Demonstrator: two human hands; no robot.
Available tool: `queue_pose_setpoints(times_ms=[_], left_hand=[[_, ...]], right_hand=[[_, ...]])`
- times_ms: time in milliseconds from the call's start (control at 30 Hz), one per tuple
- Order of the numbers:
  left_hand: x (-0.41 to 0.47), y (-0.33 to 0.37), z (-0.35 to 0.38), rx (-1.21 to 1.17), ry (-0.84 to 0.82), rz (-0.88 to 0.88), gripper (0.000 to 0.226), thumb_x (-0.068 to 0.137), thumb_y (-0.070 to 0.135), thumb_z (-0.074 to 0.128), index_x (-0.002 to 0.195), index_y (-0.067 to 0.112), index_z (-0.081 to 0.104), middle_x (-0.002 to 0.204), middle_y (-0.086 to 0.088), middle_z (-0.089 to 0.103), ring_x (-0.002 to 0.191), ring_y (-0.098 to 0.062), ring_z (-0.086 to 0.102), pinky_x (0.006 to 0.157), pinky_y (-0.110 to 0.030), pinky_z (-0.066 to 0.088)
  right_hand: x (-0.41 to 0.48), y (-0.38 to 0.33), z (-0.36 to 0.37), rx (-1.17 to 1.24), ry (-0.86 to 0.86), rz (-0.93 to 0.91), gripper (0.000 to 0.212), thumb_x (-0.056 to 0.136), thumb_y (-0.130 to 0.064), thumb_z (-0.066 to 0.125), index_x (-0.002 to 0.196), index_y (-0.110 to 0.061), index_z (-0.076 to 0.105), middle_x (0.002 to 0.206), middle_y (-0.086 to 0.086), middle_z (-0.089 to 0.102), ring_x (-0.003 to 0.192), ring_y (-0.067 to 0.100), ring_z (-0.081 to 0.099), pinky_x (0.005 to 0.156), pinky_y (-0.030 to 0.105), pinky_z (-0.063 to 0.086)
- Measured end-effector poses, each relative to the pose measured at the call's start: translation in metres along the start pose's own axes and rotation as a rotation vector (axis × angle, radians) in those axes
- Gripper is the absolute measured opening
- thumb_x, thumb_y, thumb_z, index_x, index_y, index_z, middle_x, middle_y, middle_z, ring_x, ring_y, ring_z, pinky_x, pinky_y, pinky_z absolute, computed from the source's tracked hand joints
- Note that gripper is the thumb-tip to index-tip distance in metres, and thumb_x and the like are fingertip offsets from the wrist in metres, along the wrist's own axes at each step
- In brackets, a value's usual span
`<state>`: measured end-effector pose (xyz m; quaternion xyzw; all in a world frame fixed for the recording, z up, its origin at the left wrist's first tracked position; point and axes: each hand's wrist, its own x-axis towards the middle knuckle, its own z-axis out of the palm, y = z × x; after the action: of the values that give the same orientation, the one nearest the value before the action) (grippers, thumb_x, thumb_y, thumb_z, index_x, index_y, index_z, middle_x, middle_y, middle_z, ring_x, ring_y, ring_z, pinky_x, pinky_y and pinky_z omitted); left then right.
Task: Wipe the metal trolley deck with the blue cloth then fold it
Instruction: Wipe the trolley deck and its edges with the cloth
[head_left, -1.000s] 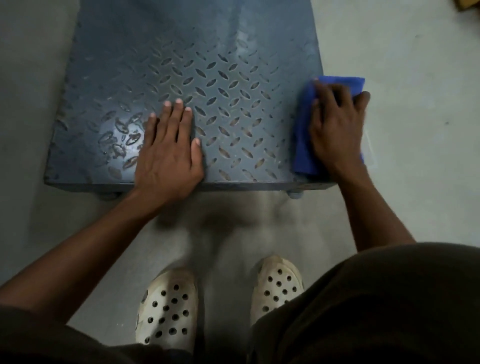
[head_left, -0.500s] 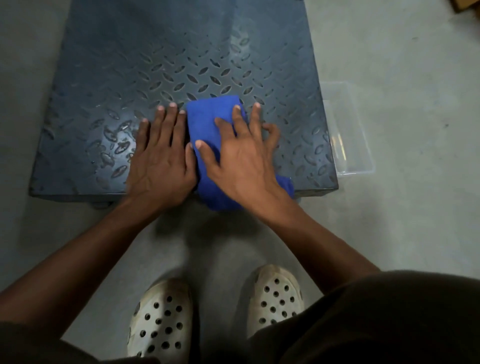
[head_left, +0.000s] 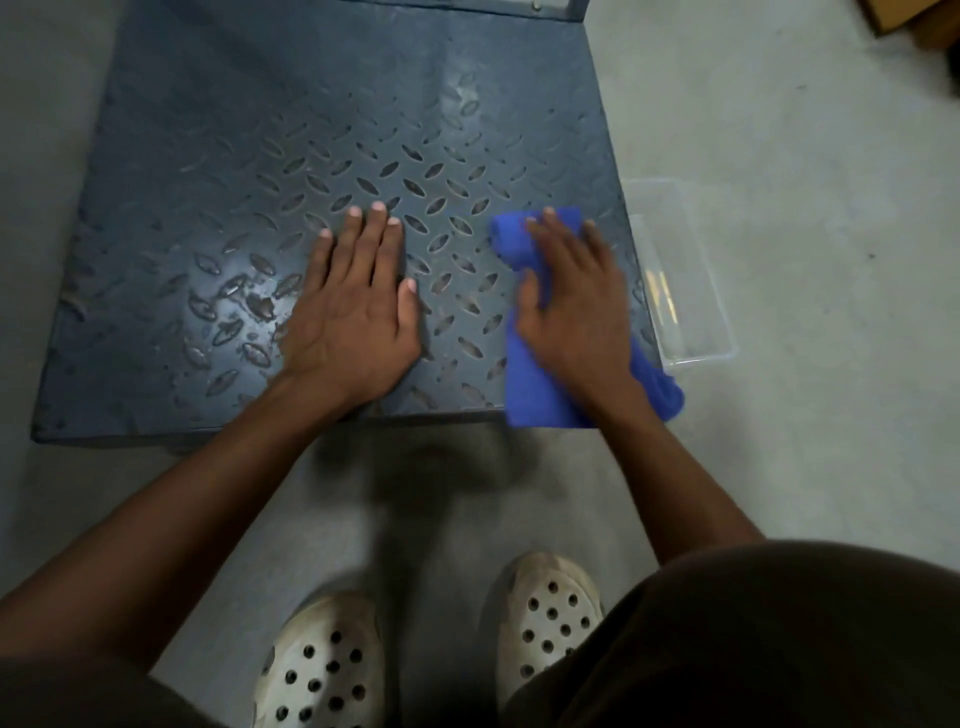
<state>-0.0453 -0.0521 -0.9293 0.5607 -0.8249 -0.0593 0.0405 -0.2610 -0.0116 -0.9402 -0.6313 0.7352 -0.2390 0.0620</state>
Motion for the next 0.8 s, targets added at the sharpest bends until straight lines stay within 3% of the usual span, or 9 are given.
queue_pose_setpoints(times_ms=[100, 167, 233, 300, 400, 533, 600, 733, 800], left_hand=[[0.003, 0.009, 0.005, -0.001, -0.022, 0.009, 0.070, 0.109, 0.043, 0.013, 0.169, 0.006, 0.012, 0.178, -0.014, 0.007, 0.166, -0.027, 0.002, 0.135, -0.047, 0.000], [0.008, 0.013, 0.003, 0.003, -0.022, 0.034, 0.070, 0.109, 0.043, 0.013, 0.169, 0.005, 0.012, 0.178, -0.014, 0.007, 0.165, -0.027, 0.002, 0.135, -0.048, 0.001], [0.014, 0.021, 0.000, 0.001, -0.014, 0.067, 0.070, 0.110, 0.043, 0.013, 0.169, 0.006, 0.012, 0.178, -0.014, 0.007, 0.166, -0.027, 0.001, 0.135, -0.047, 0.001], [0.021, 0.031, -0.005, -0.027, 0.005, 0.087, 0.069, 0.110, 0.043, 0.016, 0.169, 0.006, 0.013, 0.178, -0.014, 0.009, 0.165, -0.026, 0.003, 0.135, -0.046, 0.001], [0.022, 0.043, -0.007, -0.080, 0.046, 0.067, 0.071, 0.108, 0.040, 0.014, 0.168, 0.004, 0.014, 0.176, -0.018, 0.014, 0.165, -0.032, 0.009, 0.134, -0.047, 0.003], [0.023, 0.053, -0.006, -0.066, 0.052, 0.039, 0.070, 0.109, 0.041, 0.015, 0.169, 0.005, 0.013, 0.177, -0.015, 0.009, 0.165, -0.028, 0.006, 0.134, -0.049, 0.004], [0.027, 0.056, -0.009, -0.058, 0.022, 0.048, 0.071, 0.111, 0.046, 0.014, 0.170, 0.008, 0.004, 0.178, -0.011, 0.000, 0.166, -0.024, -0.003, 0.134, -0.048, 0.000], [0.037, 0.054, -0.008, -0.021, 0.000, 0.057, 0.075, 0.109, 0.048, 0.010, 0.169, 0.006, 0.000, 0.178, -0.013, -0.006, 0.165, -0.024, -0.010, 0.134, -0.049, -0.004], [0.044, 0.053, -0.007, -0.014, -0.019, 0.086, 0.075, 0.108, 0.048, 0.010, 0.169, 0.005, 0.001, 0.178, -0.014, -0.005, 0.165, -0.025, -0.009, 0.134, -0.048, -0.005]], right_hand=[[0.006, 0.058, -0.023, -0.038, 0.102, 0.186, 0.052, 0.091, -0.021, 0.051, 0.140, -0.014, 0.067, 0.144, 0.007, 0.068, 0.125, 0.039, 0.062, 0.108, 0.032, 0.036], [0.012, 0.067, -0.041, -0.039, 0.160, 0.258, 0.051, 0.088, -0.015, 0.050, 0.135, -0.009, 0.069, 0.133, 0.011, 0.072, 0.114, 0.040, 0.063, 0.097, 0.027, 0.033], [0.017, 0.046, -0.055, 0.001, 0.268, 0.194, 0.046, 0.094, -0.010, 0.054, 0.138, -0.009, 0.067, 0.136, 0.010, 0.070, 0.119, 0.033, 0.056, 0.099, 0.022, 0.033], [0.020, 0.002, -0.055, 0.062, 0.284, -0.026, 0.046, 0.101, -0.012, 0.055, 0.147, -0.012, 0.060, 0.145, 0.009, 0.064, 0.129, 0.028, 0.053, 0.112, 0.028, 0.037], [0.014, -0.052, -0.030, -0.040, -0.019, -0.302, 0.055, 0.108, -0.027, 0.044, 0.163, -0.033, 0.040, 0.169, 0.003, 0.041, 0.158, 0.032, 0.033, 0.127, 0.051, 0.028], [0.041, -0.015, -0.023, -0.136, -0.108, -0.331, 0.054, 0.110, -0.035, 0.036, 0.163, -0.038, 0.039, 0.171, -0.001, 0.038, 0.162, 0.034, 0.025, 0.128, 0.053, 0.026], [0.070, 0.015, -0.030, -0.166, -0.056, -0.281, 0.052, 0.111, -0.034, 0.033, 0.162, -0.033, 0.042, 0.170, 0.004, 0.039, 0.160, 0.040, 0.027, 0.126, 0.056, 0.031], [0.098, 0.077, -0.057, -0.213, -0.005, 0.136, 0.057, 0.106, -0.031, 0.033, 0.163, -0.035, 0.038, 0.174, 0.005, 0.031, 0.161, 0.040, 0.023, 0.129, 0.055, 0.026], [0.089, 0.077, -0.060, -0.177, 0.037, 0.205, 0.060, 0.103, -0.027, 0.032, 0.163, -0.026, 0.042, 0.172, 0.010, 0.035, 0.159, 0.041, 0.028, 0.128, 0.055, 0.028]])
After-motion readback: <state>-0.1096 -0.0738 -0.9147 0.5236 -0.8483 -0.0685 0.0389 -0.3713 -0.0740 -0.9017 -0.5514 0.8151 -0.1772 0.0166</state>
